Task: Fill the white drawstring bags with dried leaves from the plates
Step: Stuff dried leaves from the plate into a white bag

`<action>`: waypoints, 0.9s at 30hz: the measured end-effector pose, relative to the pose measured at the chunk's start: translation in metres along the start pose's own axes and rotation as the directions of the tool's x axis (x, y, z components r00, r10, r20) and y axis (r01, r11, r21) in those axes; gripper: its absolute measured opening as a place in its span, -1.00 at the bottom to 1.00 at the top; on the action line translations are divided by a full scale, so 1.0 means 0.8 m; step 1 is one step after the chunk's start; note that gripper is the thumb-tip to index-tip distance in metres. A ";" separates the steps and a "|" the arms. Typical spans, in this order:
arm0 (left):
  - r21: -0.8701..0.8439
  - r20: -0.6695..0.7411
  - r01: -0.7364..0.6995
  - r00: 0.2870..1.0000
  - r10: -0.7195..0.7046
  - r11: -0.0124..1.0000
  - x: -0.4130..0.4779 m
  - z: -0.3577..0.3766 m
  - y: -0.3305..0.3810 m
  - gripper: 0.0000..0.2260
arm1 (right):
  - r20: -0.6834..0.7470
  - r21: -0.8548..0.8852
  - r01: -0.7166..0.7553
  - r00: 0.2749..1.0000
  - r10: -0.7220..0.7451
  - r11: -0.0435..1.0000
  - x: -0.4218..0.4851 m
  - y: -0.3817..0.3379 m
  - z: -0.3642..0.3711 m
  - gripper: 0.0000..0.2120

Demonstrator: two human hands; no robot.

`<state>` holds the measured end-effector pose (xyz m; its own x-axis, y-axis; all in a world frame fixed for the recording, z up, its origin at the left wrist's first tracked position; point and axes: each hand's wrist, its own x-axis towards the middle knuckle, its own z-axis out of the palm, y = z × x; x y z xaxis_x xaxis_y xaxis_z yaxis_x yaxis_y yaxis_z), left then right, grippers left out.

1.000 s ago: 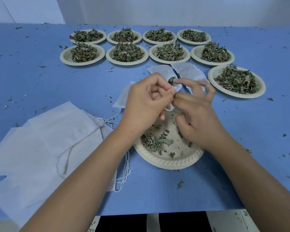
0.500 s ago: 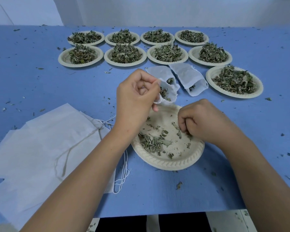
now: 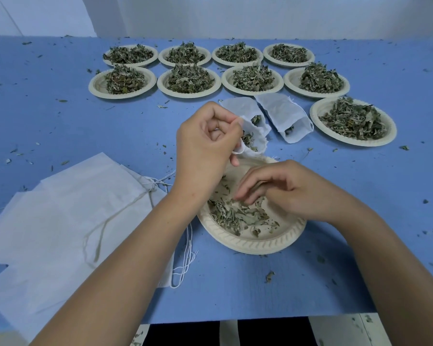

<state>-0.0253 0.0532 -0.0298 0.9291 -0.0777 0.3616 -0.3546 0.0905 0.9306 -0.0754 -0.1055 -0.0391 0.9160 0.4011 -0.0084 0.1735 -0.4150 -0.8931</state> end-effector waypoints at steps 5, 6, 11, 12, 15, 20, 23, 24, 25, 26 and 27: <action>0.045 0.009 -0.021 1.000 0.021 0.999 0.000 0.001 -0.003 -0.84 | 0.037 -0.402 0.110 0.994 -0.104 0.909 0.009 -0.001 0.008 -0.50; 0.050 0.009 -0.022 1.000 0.021 0.999 0.000 0.002 -0.004 -0.84 | 0.109 -0.449 0.149 0.988 -0.111 0.881 0.010 -0.002 0.010 -0.48; 0.067 0.011 -0.031 0.999 0.030 0.997 0.000 0.003 -0.005 -0.83 | 0.043 -0.248 0.149 0.989 -0.143 0.957 0.006 -0.010 0.013 -0.55; 0.071 0.013 -0.036 0.999 0.035 0.997 0.000 0.003 -0.005 -0.83 | -0.038 -0.236 0.141 0.987 -0.155 0.961 0.005 -0.007 0.008 -0.59; 0.057 0.015 -0.036 0.999 0.036 0.998 0.000 0.003 -0.005 -0.84 | -0.207 -0.353 0.065 0.968 -0.145 0.934 0.005 0.002 -0.008 -0.63; 0.041 0.024 -0.039 0.999 0.038 0.998 -0.001 0.003 -0.005 -0.82 | 0.069 -0.079 -0.008 0.998 0.014 0.997 0.001 0.000 0.000 -0.64; 0.054 0.020 -0.054 0.998 0.053 0.997 0.000 0.002 -0.005 -0.83 | 0.089 -0.047 0.074 0.994 -0.070 0.996 -0.005 -0.007 -0.007 -0.66; 0.059 0.018 -0.056 0.998 0.055 0.997 0.000 0.002 -0.005 -0.83 | 0.124 -0.086 0.095 0.989 -0.084 0.992 -0.006 -0.007 -0.012 -0.64; 0.062 0.017 -0.056 0.998 0.055 0.996 0.000 0.002 -0.005 -0.83 | 0.184 -0.109 0.106 0.979 -0.084 0.988 -0.007 -0.008 -0.015 -0.59; 0.062 0.017 -0.054 0.998 0.053 0.997 0.000 0.003 -0.005 -0.82 | 0.261 -0.110 0.104 0.963 -0.072 0.988 -0.008 -0.010 -0.016 -0.55; 0.056 0.019 -0.051 0.999 0.050 0.997 -0.001 0.003 -0.005 -0.82 | 0.339 -0.118 0.096 0.939 -0.050 0.988 -0.008 -0.011 -0.013 -0.52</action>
<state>-0.0245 0.0501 -0.0339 0.9079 -0.0918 0.4090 -0.4072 0.0384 0.9125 -0.0789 -0.1129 -0.0262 0.7290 0.6747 -0.1154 0.3020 -0.4683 -0.8303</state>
